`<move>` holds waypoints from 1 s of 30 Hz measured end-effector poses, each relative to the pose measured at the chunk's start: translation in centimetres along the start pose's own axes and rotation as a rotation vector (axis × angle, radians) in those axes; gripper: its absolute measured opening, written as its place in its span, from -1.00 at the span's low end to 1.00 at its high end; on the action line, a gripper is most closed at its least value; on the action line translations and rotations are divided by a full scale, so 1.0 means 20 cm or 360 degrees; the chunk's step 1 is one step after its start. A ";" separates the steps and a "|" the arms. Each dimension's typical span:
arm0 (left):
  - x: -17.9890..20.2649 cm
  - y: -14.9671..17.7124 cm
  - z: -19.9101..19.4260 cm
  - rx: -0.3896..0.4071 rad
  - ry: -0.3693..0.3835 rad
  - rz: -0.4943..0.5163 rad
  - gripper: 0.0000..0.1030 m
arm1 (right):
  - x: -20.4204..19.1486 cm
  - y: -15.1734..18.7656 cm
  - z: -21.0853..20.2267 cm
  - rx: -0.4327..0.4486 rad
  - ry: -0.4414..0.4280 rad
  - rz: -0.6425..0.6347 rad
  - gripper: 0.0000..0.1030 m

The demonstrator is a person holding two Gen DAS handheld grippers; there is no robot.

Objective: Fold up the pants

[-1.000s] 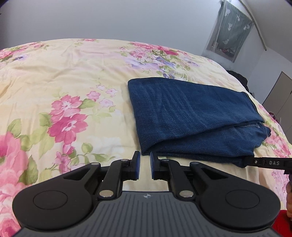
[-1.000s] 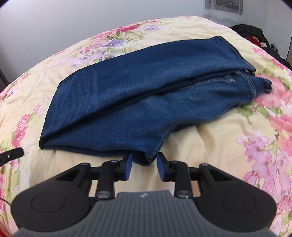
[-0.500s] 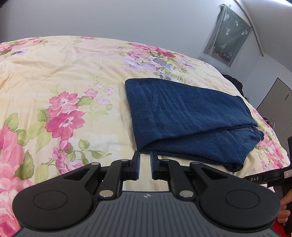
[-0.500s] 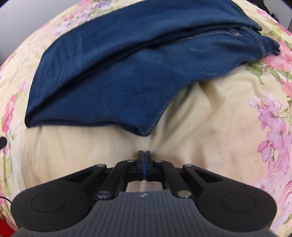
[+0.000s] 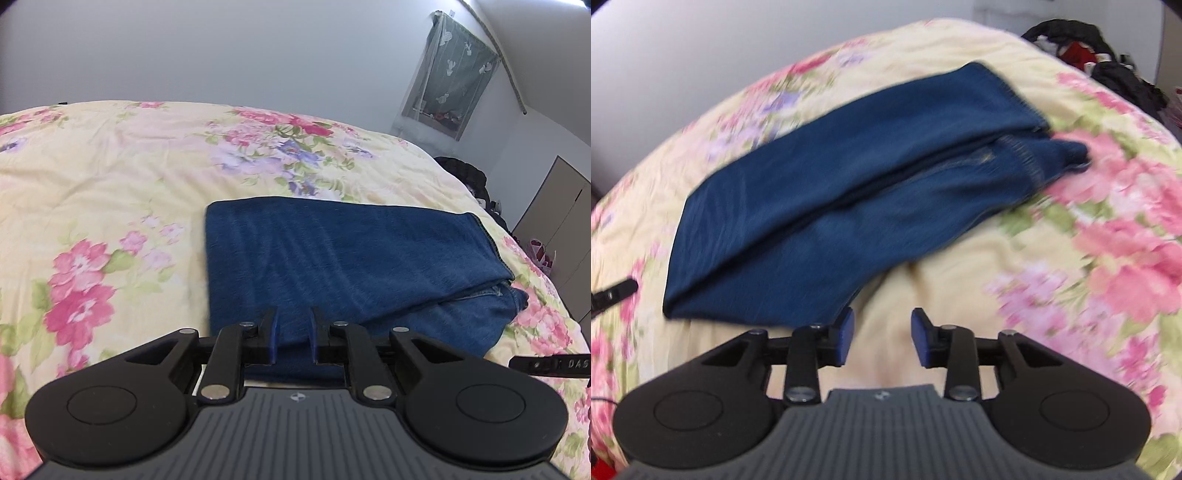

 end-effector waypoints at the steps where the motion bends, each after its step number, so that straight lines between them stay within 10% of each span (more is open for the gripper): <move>1: 0.03 -0.01 0.02 -0.0003 0.0003 0.0005 -0.66 | 0.04 -0.04 -0.02 0.0030 -0.0002 0.0039 -0.20; 10: 0.26 -0.13 0.23 0.0001 0.0134 -0.0035 -0.53 | 0.42 -0.27 0.02 0.0177 -0.0122 0.0458 0.29; 30: 0.41 -0.35 0.81 -0.0162 0.0107 0.0107 -0.53 | 1.04 -0.52 0.47 0.0337 -0.0487 0.1313 0.38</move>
Point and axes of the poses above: each gripper's, at about its wrist camera, not at the fingertips, and z roughly the way its jaws point, x to its right, y to its underside, the point moved 5 cm from there along z, roughly the way its jaws point, and after that the axes turned 3 degrees about -y, right-handed, at the moved point
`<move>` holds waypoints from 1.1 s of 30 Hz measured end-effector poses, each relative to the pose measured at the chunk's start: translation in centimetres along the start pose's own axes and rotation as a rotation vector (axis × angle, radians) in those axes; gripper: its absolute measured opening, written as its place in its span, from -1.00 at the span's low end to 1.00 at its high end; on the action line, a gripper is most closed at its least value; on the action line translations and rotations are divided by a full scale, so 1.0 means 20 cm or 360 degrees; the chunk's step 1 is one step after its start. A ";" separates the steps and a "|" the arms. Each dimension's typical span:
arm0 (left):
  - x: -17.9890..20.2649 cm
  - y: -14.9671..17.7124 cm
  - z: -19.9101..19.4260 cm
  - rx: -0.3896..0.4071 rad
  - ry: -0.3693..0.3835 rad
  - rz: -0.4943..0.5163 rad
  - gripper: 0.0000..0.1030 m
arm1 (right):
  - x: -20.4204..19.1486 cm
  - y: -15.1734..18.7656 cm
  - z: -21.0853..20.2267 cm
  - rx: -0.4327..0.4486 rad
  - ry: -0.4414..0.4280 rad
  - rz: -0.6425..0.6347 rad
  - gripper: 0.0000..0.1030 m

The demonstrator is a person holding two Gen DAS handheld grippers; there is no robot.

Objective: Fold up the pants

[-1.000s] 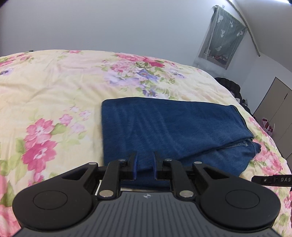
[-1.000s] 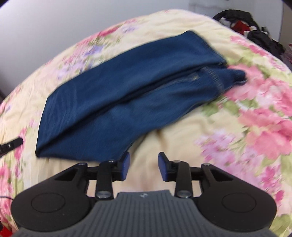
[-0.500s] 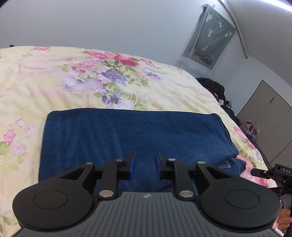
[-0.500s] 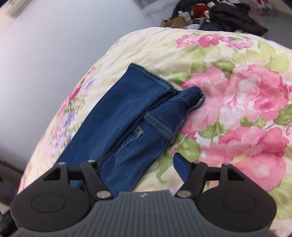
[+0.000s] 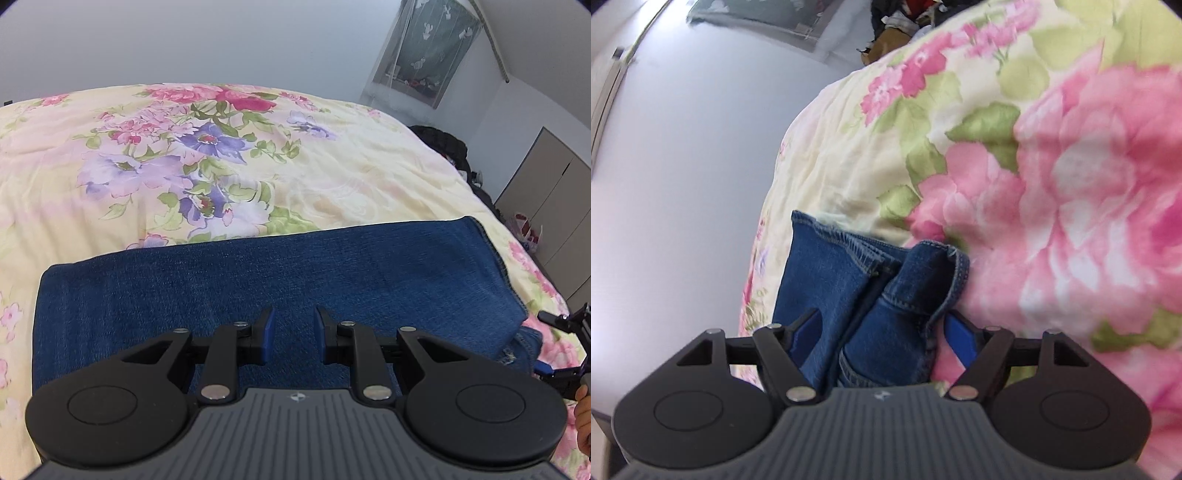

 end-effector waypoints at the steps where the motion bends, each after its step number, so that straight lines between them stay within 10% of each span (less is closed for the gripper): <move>1: 0.00 0.00 0.01 -0.0004 -0.0007 0.0012 -0.53 | 0.00 -0.01 0.04 0.0004 0.0003 0.0014 0.38; 6: 0.00 -0.03 0.07 -0.0010 -0.0033 0.0055 -0.53 | -0.03 -0.07 0.15 0.0002 0.0049 -0.0010 0.33; 13: 0.00 -0.09 0.16 -0.0025 0.0052 0.0099 -0.53 | -0.09 -0.10 0.14 -0.0020 0.0112 -0.0215 -0.61; 26: 0.12 -0.22 0.48 -0.0008 -0.0064 0.0288 -0.53 | -0.49 -0.04 -0.02 0.0044 -0.0003 -0.0720 -0.75; 33: 0.25 -0.09 0.14 0.0026 0.0099 0.0357 -0.53 | -0.65 0.02 -0.08 0.0061 -0.0020 -0.0871 -0.76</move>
Point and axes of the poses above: each gripper's, at about its wrist camera, not at the fingertips, and z roughly the way its jaws point, x to its right, y to its underside, the point moved 5 cm from there along z, roughly the way its jaws point, and after that the axes turned 3 degrees about -y, right-handed, at the moved point
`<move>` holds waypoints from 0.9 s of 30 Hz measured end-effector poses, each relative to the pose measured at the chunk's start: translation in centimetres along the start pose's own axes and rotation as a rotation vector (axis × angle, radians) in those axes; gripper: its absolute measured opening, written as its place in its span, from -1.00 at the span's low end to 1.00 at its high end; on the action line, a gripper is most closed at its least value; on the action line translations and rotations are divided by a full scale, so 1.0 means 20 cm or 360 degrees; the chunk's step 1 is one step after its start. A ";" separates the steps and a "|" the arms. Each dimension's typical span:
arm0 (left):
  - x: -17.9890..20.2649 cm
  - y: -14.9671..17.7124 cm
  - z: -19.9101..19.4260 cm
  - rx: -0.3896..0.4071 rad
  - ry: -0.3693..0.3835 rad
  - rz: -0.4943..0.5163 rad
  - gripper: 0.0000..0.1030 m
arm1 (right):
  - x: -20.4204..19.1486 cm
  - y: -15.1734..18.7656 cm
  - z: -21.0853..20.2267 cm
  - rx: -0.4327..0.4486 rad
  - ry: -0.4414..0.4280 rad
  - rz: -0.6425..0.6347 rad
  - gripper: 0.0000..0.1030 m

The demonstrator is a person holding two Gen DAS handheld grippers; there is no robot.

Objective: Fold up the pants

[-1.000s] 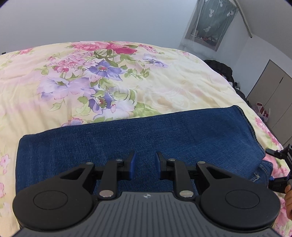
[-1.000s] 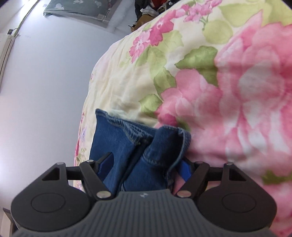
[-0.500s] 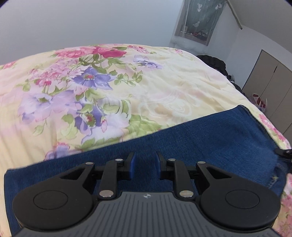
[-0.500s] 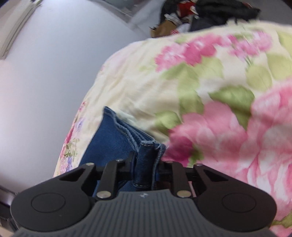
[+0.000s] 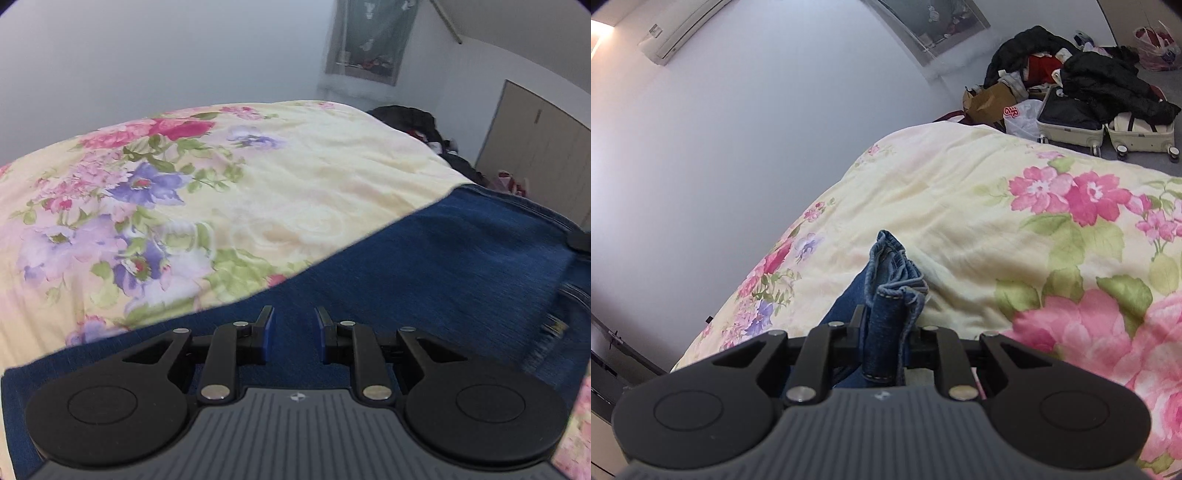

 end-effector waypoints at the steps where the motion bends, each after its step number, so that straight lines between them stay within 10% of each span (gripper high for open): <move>1: 0.05 0.05 -0.04 -0.0033 0.0060 0.0006 -0.53 | -0.03 0.00 -0.01 0.0011 -0.0005 -0.0020 -0.76; 17: 0.34 0.60 -0.37 -0.0315 0.0532 -0.0087 -0.67 | -0.66 0.11 -0.22 0.0094 -0.0136 -0.0424 -0.77; 22: 0.27 0.69 -0.55 -0.0243 0.0560 -0.0143 -0.65 | -0.92 0.22 -0.23 0.0066 -0.0206 -0.0525 -0.77; 27: -0.08 0.68 -0.81 -0.0107 0.0321 -0.0241 -0.65 | -1.14 0.38 -0.21 0.0018 -0.0276 -0.0565 -0.77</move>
Point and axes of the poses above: each gripper's, at about its wrist camera, not at the fingertips, and z roughly the way its jaws point, x to its right, y to its underside, the point moved 5 cm from there along z, roughly the way its jaws point, and after that the axes turned 3 degrees about -y, right-handed, at the moved point
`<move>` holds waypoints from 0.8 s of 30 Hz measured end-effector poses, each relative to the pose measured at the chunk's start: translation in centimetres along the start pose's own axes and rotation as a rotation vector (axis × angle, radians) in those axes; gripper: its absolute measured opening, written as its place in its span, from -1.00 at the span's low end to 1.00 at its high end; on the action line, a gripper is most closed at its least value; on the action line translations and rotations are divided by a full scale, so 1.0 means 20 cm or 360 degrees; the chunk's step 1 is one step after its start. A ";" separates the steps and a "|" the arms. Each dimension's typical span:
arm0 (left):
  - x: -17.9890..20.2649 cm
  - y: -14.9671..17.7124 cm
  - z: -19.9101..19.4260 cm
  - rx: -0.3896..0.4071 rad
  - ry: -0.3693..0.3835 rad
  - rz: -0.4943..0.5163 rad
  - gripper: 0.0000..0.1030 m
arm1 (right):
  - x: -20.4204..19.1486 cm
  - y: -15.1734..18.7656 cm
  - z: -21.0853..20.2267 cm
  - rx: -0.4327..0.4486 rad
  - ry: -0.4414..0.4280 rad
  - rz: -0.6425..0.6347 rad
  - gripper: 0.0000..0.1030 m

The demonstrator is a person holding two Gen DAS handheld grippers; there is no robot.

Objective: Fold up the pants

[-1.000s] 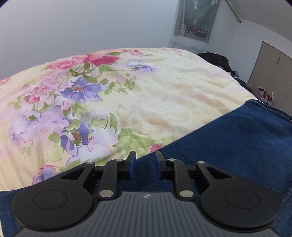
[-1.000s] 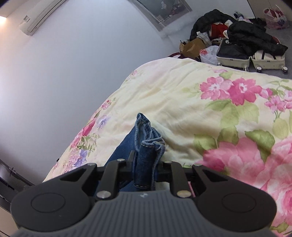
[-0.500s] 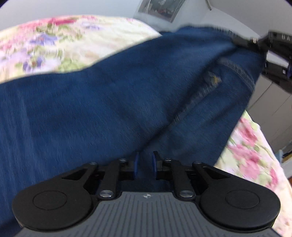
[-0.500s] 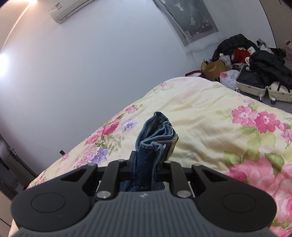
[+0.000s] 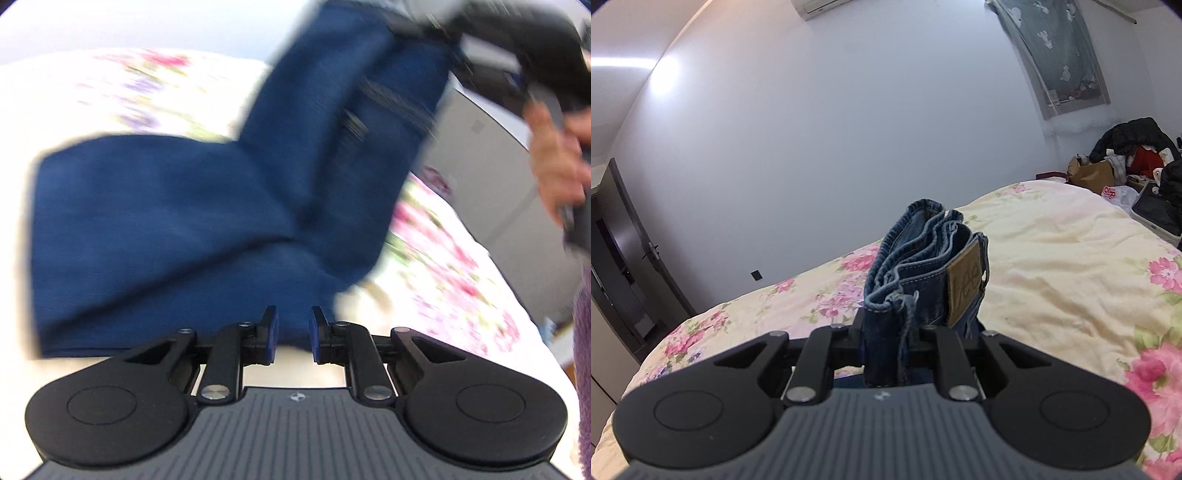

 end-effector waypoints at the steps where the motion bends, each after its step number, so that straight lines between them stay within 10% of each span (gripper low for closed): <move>1: -0.08 -0.01 -0.07 0.0032 -0.0066 -0.0012 -0.65 | -0.05 0.02 0.02 -0.0013 -0.0018 0.0000 -0.77; 10: -0.76 0.03 -0.51 0.0216 -0.0473 -0.0368 -0.65 | -0.46 0.43 0.33 -0.0293 -0.0179 -0.0033 -0.77; 18: -0.96 0.19 -0.53 0.0178 -0.0454 -0.0545 -0.65 | -0.64 1.04 0.67 -0.0752 -0.0087 -0.0321 -0.75; 22: -0.94 0.22 -0.52 0.0168 -0.0401 -0.0581 -0.65 | -0.66 1.05 0.70 -0.0835 -0.0175 -0.0301 -0.12; 24: -0.92 0.19 -0.52 0.0192 -0.0352 -0.0584 -0.58 | -0.69 1.02 0.68 -0.0858 -0.0181 -0.0340 -0.11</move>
Point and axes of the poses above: each gripper's, at about its wrist camera, not at the fingertips, and z roughly the way its jaws point, x to its right, y to its underside, the point moved 5 cm from there along z, roughly the way its jaws point, and after that the axes turned 3 degrees about -y, right-handed, at the moved point
